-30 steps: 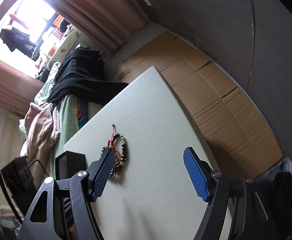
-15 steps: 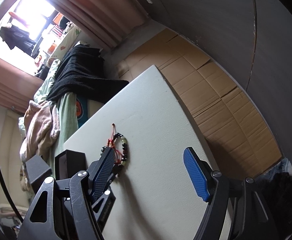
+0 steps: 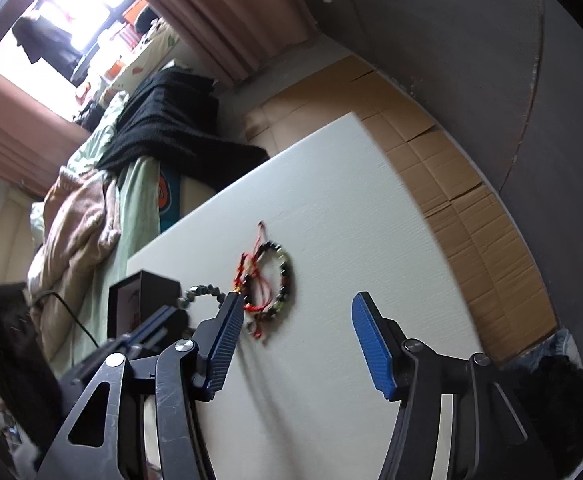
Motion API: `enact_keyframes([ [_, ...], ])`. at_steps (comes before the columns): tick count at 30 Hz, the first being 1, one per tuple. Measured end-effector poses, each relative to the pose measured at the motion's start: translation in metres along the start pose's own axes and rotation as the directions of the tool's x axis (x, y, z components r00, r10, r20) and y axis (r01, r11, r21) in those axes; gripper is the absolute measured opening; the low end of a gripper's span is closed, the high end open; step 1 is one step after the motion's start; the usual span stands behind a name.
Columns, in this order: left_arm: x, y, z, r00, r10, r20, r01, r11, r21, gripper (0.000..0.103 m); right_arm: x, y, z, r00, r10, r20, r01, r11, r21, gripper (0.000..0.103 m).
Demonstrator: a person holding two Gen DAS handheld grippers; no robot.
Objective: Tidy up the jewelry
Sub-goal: 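Move the right tool to the red-string bracelet and grasp it, then carry the red-string bracelet into the box with the right tool while the left tool drops a bead strand in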
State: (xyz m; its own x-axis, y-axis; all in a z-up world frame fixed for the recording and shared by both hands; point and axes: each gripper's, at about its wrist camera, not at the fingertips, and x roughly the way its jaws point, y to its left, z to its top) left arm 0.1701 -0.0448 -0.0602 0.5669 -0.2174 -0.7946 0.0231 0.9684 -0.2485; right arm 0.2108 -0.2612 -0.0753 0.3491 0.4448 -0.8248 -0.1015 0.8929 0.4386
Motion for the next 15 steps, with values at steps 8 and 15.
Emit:
enact_keyframes([
  [8, -0.028, 0.028, 0.002, 0.999, -0.026, 0.047, 0.029, 0.999, -0.045, 0.009, 0.033, 0.025, -0.003, 0.999, 0.013, -0.032, -0.015, 0.999, -0.045, 0.037],
  [15, -0.044, 0.060, 0.008, 0.996, -0.041, 0.083, 0.050, 0.993, -0.110, 0.009, 0.058, 0.035, 0.006, 0.999, 0.016, -0.037, -0.019, 0.998, -0.067, 0.034],
])
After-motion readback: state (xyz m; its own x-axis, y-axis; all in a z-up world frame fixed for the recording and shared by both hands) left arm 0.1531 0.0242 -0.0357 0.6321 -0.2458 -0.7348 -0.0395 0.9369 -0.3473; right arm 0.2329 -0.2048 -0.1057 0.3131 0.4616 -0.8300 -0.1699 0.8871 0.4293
